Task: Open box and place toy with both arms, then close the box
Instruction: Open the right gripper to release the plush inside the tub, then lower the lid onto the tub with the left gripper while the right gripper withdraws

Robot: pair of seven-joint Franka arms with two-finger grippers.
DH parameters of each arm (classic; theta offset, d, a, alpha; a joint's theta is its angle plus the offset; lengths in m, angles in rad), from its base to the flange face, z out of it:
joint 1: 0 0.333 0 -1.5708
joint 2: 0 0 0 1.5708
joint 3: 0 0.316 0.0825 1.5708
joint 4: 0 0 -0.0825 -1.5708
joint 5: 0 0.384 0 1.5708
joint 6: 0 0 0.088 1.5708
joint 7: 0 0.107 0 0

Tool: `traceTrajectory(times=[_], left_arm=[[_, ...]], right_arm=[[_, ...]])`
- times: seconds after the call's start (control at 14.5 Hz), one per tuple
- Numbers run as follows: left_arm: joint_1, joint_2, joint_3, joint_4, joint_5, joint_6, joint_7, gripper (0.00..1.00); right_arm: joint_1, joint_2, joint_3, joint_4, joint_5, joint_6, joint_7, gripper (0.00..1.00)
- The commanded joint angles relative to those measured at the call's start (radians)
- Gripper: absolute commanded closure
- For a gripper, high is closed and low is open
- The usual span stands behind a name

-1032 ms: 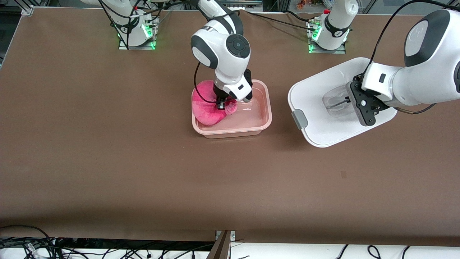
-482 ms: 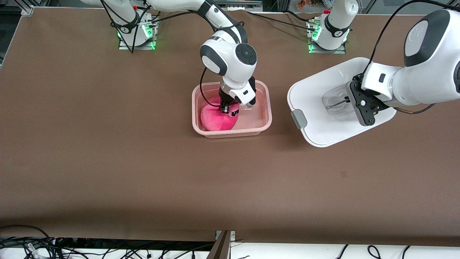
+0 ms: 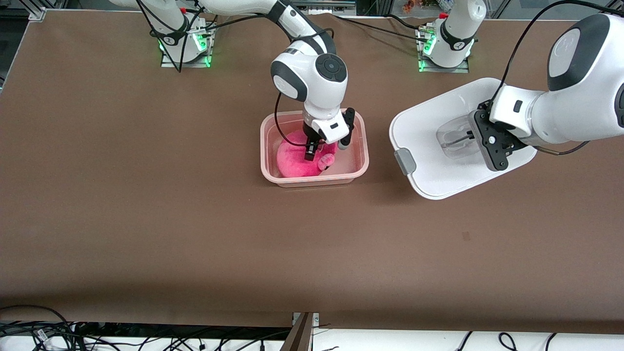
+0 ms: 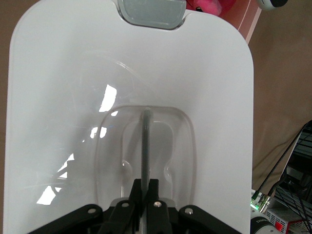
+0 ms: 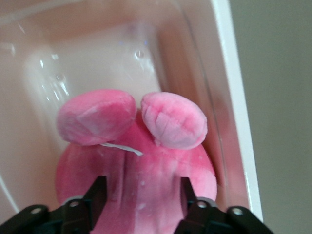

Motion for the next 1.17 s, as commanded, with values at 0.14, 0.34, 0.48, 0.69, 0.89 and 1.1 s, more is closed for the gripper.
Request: traceTrajectory(times=[0.14, 0.34, 0.48, 0.69, 0.89, 1.1], left_arm=[[0.006, 0.004, -0.009, 0.006, -0.053, -0.005, 0.021, 1.0], [-0.034, 0.049, -0.033, 0.03, -0.123, 0.01, 0.021, 1.0], [-0.061, 0.07, -0.04, 0.032, -0.125, 0.053, 0.021, 1.0], [-0.141, 0.131, -0.043, 0.032, -0.12, 0.217, -0.011, 1.0], [-0.273, 0.199, -0.043, 0.037, -0.128, 0.335, -0.141, 1.0], [-0.415, 0.265, -0.038, 0.038, -0.123, 0.462, -0.223, 1.0]], right_arm=[[-0.014, -0.072, -0.008, 0.024, 0.098, -0.024, 0.031, 0.0], [-0.078, -0.167, -0.025, 0.024, 0.106, -0.161, 0.028, 0.0], [-0.168, -0.243, -0.03, 0.024, 0.133, -0.235, 0.024, 0.0], [-0.325, -0.325, -0.03, 0.022, 0.184, -0.257, 0.021, 0.0], [-0.393, -0.411, -0.085, 0.022, 0.201, -0.369, 0.008, 0.0], [-0.394, -0.461, -0.194, 0.014, 0.239, -0.424, 0.022, 0.0]])
